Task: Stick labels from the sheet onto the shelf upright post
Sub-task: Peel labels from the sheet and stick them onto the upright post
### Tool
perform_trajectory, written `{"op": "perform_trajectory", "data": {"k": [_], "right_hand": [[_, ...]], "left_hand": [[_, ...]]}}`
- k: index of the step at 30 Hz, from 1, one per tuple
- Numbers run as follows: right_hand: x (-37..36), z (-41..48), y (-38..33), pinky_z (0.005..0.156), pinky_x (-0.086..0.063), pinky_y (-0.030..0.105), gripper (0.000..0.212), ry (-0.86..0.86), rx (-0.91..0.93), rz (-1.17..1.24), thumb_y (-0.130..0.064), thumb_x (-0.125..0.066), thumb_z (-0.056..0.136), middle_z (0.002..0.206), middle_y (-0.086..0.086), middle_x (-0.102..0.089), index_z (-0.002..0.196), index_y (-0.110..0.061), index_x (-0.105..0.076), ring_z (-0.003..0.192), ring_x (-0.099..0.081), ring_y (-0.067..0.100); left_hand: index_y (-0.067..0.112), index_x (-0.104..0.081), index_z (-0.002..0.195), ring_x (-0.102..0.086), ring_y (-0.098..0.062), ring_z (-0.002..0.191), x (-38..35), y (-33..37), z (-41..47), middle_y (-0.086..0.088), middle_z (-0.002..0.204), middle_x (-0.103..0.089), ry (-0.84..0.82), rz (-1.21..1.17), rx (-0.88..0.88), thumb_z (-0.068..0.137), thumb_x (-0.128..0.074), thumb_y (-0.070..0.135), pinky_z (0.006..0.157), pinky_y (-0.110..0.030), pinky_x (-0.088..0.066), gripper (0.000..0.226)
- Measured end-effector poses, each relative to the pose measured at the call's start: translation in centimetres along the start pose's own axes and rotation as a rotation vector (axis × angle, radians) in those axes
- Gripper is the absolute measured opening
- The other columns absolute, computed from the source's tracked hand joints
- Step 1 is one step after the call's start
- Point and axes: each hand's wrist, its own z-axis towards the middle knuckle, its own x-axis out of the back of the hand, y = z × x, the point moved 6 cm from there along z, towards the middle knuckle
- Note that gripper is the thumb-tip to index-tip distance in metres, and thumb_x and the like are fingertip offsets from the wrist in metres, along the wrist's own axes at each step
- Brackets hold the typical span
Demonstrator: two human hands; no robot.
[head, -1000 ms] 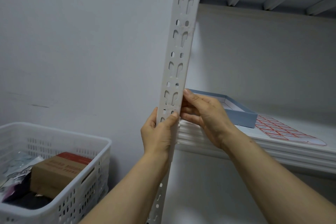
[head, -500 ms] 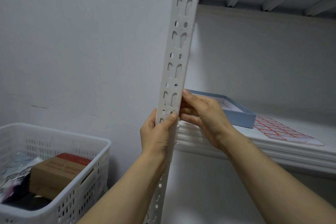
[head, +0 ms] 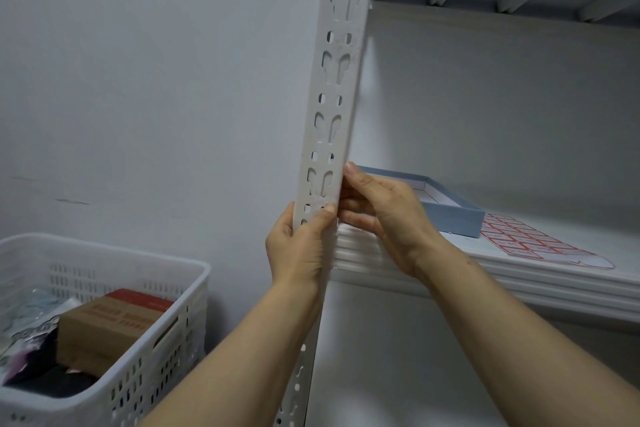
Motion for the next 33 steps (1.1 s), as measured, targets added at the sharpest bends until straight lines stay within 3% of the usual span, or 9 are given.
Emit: {"op": "perform_trajectory", "data": {"k": [7,9,11,14,17,19,23,27,33], "right_hand": [[-0.1,0.1,0.0,0.084,-0.056,0.029,0.039,-0.006,0.000,0.008,-0.033,-0.053,0.092,0.098,0.011,-0.073,0.106,0.000,-0.067,0.091,-0.071,0.018],[-0.2,0.0,0.0,0.084,-0.056,0.028,0.039,-0.011,0.000,0.003,-0.033,-0.053,0.093,0.100,0.011,-0.073,0.107,0.001,-0.067,0.092,-0.071,0.018],[-0.1,0.0,0.0,0.084,-0.056,0.029,0.039,-0.008,0.002,0.002,-0.033,-0.053,0.093,0.100,0.011,-0.073,0.107,0.001,-0.067,0.092,-0.071,0.018],[-0.1,0.0,0.0,0.083,-0.056,0.028,0.039,-0.005,0.003,-0.001,-0.033,-0.053,0.093,0.098,0.011,-0.073,0.106,0.001,-0.067,0.090,-0.071,0.017],[0.0,0.1,0.0,0.085,-0.056,0.029,0.039,-0.004,0.002,-0.006,-0.033,-0.053,0.093,0.100,0.011,-0.073,0.108,0.000,-0.067,0.091,-0.071,0.017],[0.0,0.1,0.1,0.087,-0.055,0.031,0.040,-0.005,0.002,-0.011,-0.034,-0.054,0.092,0.101,0.011,-0.073,0.108,0.000,-0.067,0.093,-0.070,0.018],[0.0,0.1,0.1,0.088,-0.055,0.033,0.039,0.003,0.005,-0.006,-0.032,-0.054,0.092,0.101,0.011,-0.073,0.107,0.001,-0.067,0.092,-0.071,0.019],[0.0,0.1,0.1,0.086,-0.056,0.032,0.038,0.009,0.007,-0.006,-0.032,-0.055,0.092,0.100,0.011,-0.073,0.106,0.001,-0.067,0.091,-0.071,0.018],[-0.2,0.0,0.0,0.082,-0.057,0.029,0.038,0.007,0.010,0.000,-0.032,-0.053,0.092,0.098,0.011,-0.073,0.105,0.001,-0.067,0.089,-0.071,0.018]], "left_hand": [[0.026,-0.072,0.092,-0.066,0.000,0.083,1.7,0.6,0.8,0.012,0.086,-0.074,-0.166,0.279,-0.089,0.090,-0.057,0.009,0.073,-0.012,-0.052,0.023],[0.024,-0.068,0.113,-0.063,0.000,0.102,2.4,1.3,1.1,0.012,0.103,-0.071,-0.171,0.449,-0.199,0.088,-0.063,0.017,0.093,-0.019,-0.048,0.027],[0.015,-0.056,0.131,-0.060,0.000,0.106,2.8,2.0,1.1,0.016,0.106,-0.066,-0.134,0.575,-0.263,0.086,-0.066,0.022,0.103,-0.027,-0.043,0.046],[0.010,-0.050,0.135,-0.056,0.010,0.093,2.7,3.0,1.1,0.027,0.090,-0.057,-0.100,0.628,-0.312,0.087,-0.066,0.018,0.100,-0.026,-0.043,0.051],[0.012,-0.057,0.130,-0.063,0.001,0.100,2.1,3.6,1.1,0.013,0.102,-0.069,-0.122,0.629,-0.342,0.078,-0.068,0.029,0.094,-0.023,-0.049,0.056],[0.018,-0.065,0.121,-0.066,-0.005,0.101,1.9,3.5,1.4,0.008,0.106,-0.071,-0.115,0.628,-0.353,0.072,-0.062,0.033,0.096,-0.032,-0.050,0.051],[0.036,-0.070,0.091,-0.069,-0.006,0.092,1.8,3.5,1.9,0.012,0.090,-0.074,-0.152,0.637,-0.327,0.070,-0.063,0.030,0.093,-0.037,-0.052,0.024],[0.030,-0.073,0.089,-0.070,-0.008,0.090,1.7,3.8,2.3,0.007,0.089,-0.075,-0.189,0.642,-0.314,0.076,-0.072,0.022,0.092,-0.039,-0.053,0.015],[0.053,-0.061,0.086,-0.071,-0.012,0.086,1.5,4.1,2.5,0.008,0.084,-0.076,-0.156,0.739,-0.327,0.063,-0.066,0.041,0.084,-0.042,-0.056,0.027]]}}
